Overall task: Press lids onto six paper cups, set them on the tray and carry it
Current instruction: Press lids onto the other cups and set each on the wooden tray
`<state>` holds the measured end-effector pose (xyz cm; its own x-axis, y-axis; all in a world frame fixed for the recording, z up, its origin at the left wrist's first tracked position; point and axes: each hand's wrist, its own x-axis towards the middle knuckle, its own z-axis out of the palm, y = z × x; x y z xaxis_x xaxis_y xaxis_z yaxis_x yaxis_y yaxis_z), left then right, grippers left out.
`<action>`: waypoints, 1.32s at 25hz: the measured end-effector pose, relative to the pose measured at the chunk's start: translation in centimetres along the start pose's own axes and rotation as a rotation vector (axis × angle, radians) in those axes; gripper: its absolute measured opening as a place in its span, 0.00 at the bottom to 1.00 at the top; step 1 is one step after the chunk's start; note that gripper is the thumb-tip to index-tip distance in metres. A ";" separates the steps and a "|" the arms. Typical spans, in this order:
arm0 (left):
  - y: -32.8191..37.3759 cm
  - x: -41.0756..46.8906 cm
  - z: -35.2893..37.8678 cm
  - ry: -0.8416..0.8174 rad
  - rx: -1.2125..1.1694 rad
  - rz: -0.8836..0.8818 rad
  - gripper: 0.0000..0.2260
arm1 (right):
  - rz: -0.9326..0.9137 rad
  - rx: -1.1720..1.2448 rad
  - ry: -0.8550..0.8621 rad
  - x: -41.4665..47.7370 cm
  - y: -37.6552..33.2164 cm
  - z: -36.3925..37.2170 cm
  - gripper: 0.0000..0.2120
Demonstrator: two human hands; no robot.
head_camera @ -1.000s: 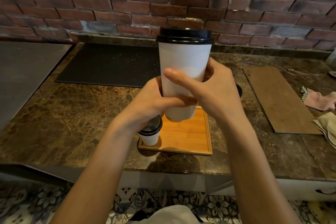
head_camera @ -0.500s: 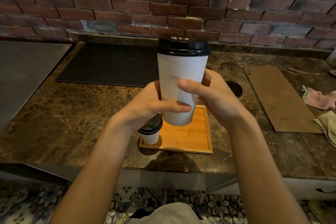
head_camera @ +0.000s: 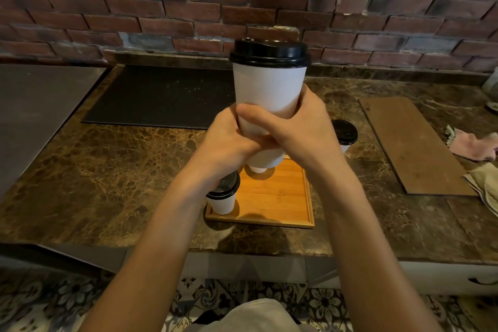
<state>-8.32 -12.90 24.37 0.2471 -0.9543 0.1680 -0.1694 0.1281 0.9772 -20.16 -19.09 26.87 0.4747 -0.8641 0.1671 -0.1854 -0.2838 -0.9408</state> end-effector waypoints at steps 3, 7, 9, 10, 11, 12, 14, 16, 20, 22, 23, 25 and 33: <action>-0.2 -0.1 0.0 0.017 0.037 -0.029 0.24 | 0.012 0.008 0.003 0.0 0.1 -0.1 0.34; -0.1 -0.2 -0.2 -0.021 0.022 -0.033 0.22 | 0.001 0.004 -0.028 0.0 0.1 -0.4 0.35; 0.0 -0.3 -0.4 -0.030 0.004 -0.024 0.21 | -0.013 0.002 -0.030 0.0 -0.1 -0.5 0.35; 0.1 -0.3 -0.5 -0.034 0.001 -0.023 0.20 | -0.021 0.004 -0.034 0.0 -0.1 -0.6 0.35; 0.1 -0.3 -0.5 -0.037 -0.001 -0.023 0.20 | -0.027 0.010 -0.038 0.0 -0.2 -0.7 0.35; 0.1 -0.3 -0.6 -0.039 -0.002 -0.020 0.20 | -0.031 0.018 -0.043 0.0 -0.3 -0.7 0.35; 0.2 -0.4 -0.6 -0.052 -0.003 -0.003 0.19 | -0.036 0.026 -0.055 0.0 -0.4 -0.9 0.34; 0.4 -0.4 -0.8 -0.095 -0.016 0.023 0.17 | -0.042 0.044 -0.077 0.1 -0.6 -1.2 0.33; 1.1 -0.5 -1.2 -0.191 -0.113 0.043 0.17 | -0.078 0.120 -0.153 0.1 -0.9 -1.9 0.25; 1.3 -0.5 -1.3 -0.248 -0.170 0.040 0.18 | -0.102 0.162 -0.201 0.0 -0.9 -2.2 0.23; 1.3 -0.6 -1.3 -0.276 -0.203 0.035 0.20 | -0.113 0.188 -0.227 -0.1 -0.9 -2.3 0.24; 1.2 -0.7 -1.3 -0.321 -0.263 0.020 0.27 | -0.119 0.247 -0.279 -0.3 -0.8 -2.4 0.25; 0.6 -0.7 -1.1 -0.334 -0.262 0.014 0.23 | -0.069 0.290 -0.359 -0.1 -0.2 -2.6 0.25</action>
<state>-7.54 -11.84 25.02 -0.0834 -0.9816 0.1718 0.0887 0.1644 0.9824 -22.39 -19.99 27.75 0.7549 -0.6341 0.1676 0.0811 -0.1633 -0.9832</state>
